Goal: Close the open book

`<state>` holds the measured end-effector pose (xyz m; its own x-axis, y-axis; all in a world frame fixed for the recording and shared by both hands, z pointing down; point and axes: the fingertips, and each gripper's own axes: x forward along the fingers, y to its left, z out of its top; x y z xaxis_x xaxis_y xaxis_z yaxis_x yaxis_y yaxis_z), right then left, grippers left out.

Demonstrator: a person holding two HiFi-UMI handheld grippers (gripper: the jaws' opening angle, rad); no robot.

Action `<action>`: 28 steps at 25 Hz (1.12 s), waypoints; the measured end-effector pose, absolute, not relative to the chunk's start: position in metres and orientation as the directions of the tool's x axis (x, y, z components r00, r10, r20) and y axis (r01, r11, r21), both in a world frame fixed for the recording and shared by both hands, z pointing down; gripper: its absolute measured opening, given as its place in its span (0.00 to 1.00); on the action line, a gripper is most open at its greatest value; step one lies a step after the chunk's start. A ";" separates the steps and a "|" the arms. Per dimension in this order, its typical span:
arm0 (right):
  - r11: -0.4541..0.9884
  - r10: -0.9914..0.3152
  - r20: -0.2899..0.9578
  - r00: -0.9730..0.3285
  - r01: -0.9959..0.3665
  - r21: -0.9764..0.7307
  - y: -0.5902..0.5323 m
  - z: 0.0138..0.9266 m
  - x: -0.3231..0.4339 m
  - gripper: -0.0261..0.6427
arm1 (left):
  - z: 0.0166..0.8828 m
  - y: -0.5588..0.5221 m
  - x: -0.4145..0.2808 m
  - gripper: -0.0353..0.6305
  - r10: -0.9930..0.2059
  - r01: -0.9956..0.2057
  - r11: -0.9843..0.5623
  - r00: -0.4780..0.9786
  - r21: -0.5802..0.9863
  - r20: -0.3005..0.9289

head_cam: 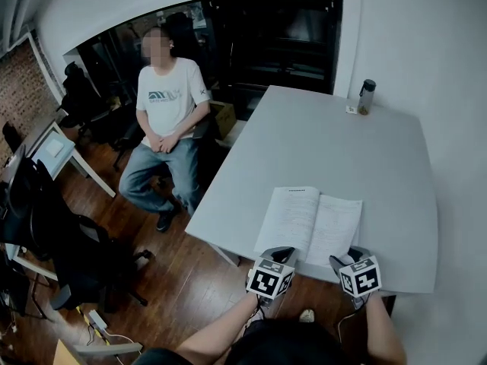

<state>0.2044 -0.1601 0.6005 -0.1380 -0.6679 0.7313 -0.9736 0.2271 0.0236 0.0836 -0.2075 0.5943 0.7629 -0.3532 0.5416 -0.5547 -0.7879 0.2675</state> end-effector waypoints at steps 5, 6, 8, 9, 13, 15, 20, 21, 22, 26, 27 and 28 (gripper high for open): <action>0.150 -0.651 0.747 -0.134 -0.988 -0.046 -0.133 0.612 0.223 0.36 | 0.593 -0.201 0.097 0.06 -0.333 -0.535 -0.801 0.772 0.270 0.542; 0.129 -0.655 0.745 -0.127 -0.990 -0.055 -0.129 0.613 0.228 0.36 | 0.594 -0.200 0.099 0.06 -0.330 -0.533 -0.802 0.773 0.271 0.542; 0.083 -0.668 0.738 -0.095 -0.995 -0.053 -0.120 0.611 0.241 0.36 | 0.595 -0.199 0.100 0.06 -0.328 -0.531 -0.803 0.773 0.271 0.544; 0.060 -0.677 0.733 -0.073 -0.997 -0.044 -0.117 0.609 0.248 0.36 | 0.595 -0.199 0.100 0.06 -0.328 -0.532 -0.802 0.772 0.271 0.544; 0.025 -0.713 0.701 -0.024 -1.000 -0.010 -0.120 0.592 0.261 0.36 | 0.594 -0.198 0.097 0.06 -0.332 -0.537 -0.799 0.770 0.272 0.545; 0.063 -0.726 0.686 -0.051 -0.998 -0.007 -0.129 0.585 0.252 0.36 | 0.594 -0.198 0.094 0.06 -0.337 -0.543 -0.795 0.766 0.271 0.547; 0.213 -0.723 0.673 -0.154 -0.977 0.005 -0.159 0.581 0.199 0.36 | 0.595 -0.201 0.073 0.06 -0.367 -0.579 -0.770 0.745 0.268 0.556; 0.245 -0.718 0.675 -0.172 -0.970 0.013 -0.164 0.581 0.187 0.36 | 0.595 -0.202 0.066 0.06 -0.375 -0.589 -0.763 0.740 0.267 0.559; 0.275 -0.712 0.676 -0.189 -0.961 0.021 -0.170 0.581 0.176 0.36 | 0.595 -0.202 0.060 0.06 -0.384 -0.599 -0.755 0.733 0.266 0.561; 0.388 -0.688 0.681 -0.251 -0.920 0.054 -0.194 0.582 0.131 0.36 | 0.596 -0.209 0.030 0.06 -0.420 -0.640 -0.723 0.706 0.260 0.570; 0.422 -0.678 0.683 -0.270 -0.905 0.061 -0.200 0.584 0.119 0.36 | 0.598 -0.211 0.023 0.06 -0.428 -0.649 -0.715 0.700 0.259 0.572; 0.455 -0.668 0.686 -0.288 -0.888 0.069 -0.206 0.586 0.107 0.36 | 0.599 -0.213 0.016 0.06 -0.435 -0.658 -0.708 0.693 0.257 0.575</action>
